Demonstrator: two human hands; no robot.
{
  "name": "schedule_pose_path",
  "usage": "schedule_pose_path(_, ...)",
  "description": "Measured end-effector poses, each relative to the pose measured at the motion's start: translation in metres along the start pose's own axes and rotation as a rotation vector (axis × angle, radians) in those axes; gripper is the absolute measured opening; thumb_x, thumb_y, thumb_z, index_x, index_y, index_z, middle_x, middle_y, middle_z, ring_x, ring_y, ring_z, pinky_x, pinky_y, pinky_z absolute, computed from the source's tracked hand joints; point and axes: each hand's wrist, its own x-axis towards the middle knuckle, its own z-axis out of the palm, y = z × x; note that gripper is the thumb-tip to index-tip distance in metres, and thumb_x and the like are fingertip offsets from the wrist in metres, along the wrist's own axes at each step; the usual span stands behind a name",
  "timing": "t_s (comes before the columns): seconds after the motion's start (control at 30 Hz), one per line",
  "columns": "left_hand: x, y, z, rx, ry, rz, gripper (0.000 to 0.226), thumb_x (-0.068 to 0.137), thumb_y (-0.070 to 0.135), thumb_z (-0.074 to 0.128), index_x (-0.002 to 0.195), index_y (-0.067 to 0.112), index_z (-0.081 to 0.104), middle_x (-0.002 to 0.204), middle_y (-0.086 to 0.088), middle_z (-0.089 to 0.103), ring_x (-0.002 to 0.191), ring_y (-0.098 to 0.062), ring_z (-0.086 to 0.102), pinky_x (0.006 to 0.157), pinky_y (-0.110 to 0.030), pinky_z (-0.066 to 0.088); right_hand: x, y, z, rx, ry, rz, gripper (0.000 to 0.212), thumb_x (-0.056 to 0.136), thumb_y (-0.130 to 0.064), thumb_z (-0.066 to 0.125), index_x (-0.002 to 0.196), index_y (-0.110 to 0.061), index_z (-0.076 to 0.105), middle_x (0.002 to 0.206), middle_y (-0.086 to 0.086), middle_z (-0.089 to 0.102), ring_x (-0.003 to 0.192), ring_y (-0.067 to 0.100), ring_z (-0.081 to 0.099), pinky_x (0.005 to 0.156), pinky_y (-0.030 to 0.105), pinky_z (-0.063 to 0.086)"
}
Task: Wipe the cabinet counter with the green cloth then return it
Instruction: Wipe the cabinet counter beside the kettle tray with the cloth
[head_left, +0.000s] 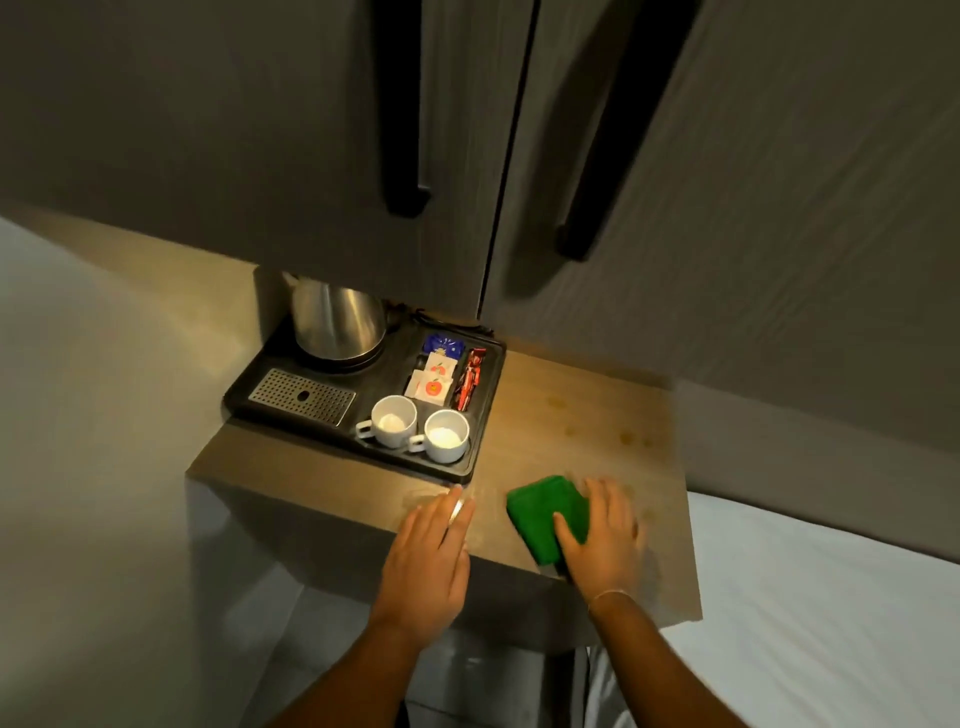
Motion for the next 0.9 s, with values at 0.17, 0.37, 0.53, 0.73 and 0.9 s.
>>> schedule_pose_path(0.17, 0.037, 0.01, -0.001, -0.004, -0.016, 0.013, 0.063, 0.106, 0.033, 0.045, 0.167, 0.025, 0.031, 0.175, 0.0, 0.033, 0.16, -0.019, 0.029, 0.13, -0.039, 0.014, -0.01, -0.023, 0.027, -0.206, -0.279, -0.288, 0.095, 0.096, -0.084, 0.027, 0.168, -0.024, 0.02, 0.177, 0.001, 0.013, 0.164, 0.025, 0.01, 0.131, 0.053, 0.008)
schedule_pose_path(0.37, 0.046, 0.018, 0.018, -0.02, -0.12, -0.014, 0.064, 0.106, 0.039, 0.027, 0.168, 0.022, 0.03, 0.175, -0.004, 0.032, 0.163, -0.022, 0.025, 0.131, -0.05, 0.026, -0.022, -0.007, 0.023, -0.218, -0.286, -0.323, 0.085, 0.102, -0.076, 0.02, 0.17, -0.028, 0.003, 0.177, -0.004, -0.003, 0.164, 0.021, -0.003, 0.13, 0.046, -0.003)
schedule_pose_path(0.53, 0.049, 0.032, 0.04, 0.001, -0.198, -0.096, 0.071, 0.104, 0.044, 0.024, 0.171, 0.021, 0.016, 0.179, 0.0, 0.018, 0.165, -0.017, 0.011, 0.135, -0.045, 0.017, 0.004, 0.068, -0.007, -0.222, -0.179, -0.035, 0.07, 0.107, -0.06, 0.021, 0.169, -0.029, 0.006, 0.177, -0.001, 0.014, 0.163, 0.025, 0.011, 0.131, 0.051, 0.017)
schedule_pose_path(0.73, 0.056, 0.049, 0.06, 0.073, -0.236, -0.297, 0.075, 0.103, 0.045, 0.014, 0.17, 0.018, -0.005, 0.181, -0.003, -0.002, 0.166, -0.018, -0.008, 0.135, -0.043, 0.0, 0.074, 0.082, -0.011, -0.219, -0.13, 0.213, 0.069, 0.11, -0.052, 0.021, 0.169, -0.02, 0.005, 0.178, 0.008, 0.011, 0.164, 0.033, 0.007, 0.131, 0.056, 0.013)
schedule_pose_path(0.9, 0.039, 0.042, 0.064, 0.133, -0.197, -0.274, 0.082, 0.094, 0.036, 0.021, 0.171, 0.018, 0.0, 0.18, -0.001, -0.002, 0.166, -0.018, -0.009, 0.135, -0.047, 0.001, 0.031, 0.011, 0.018, -0.192, -0.245, -0.197, 0.064, 0.11, -0.05, 0.025, 0.169, -0.027, 0.012, 0.177, -0.002, 0.007, 0.164, 0.023, 0.004, 0.132, 0.053, 0.011)
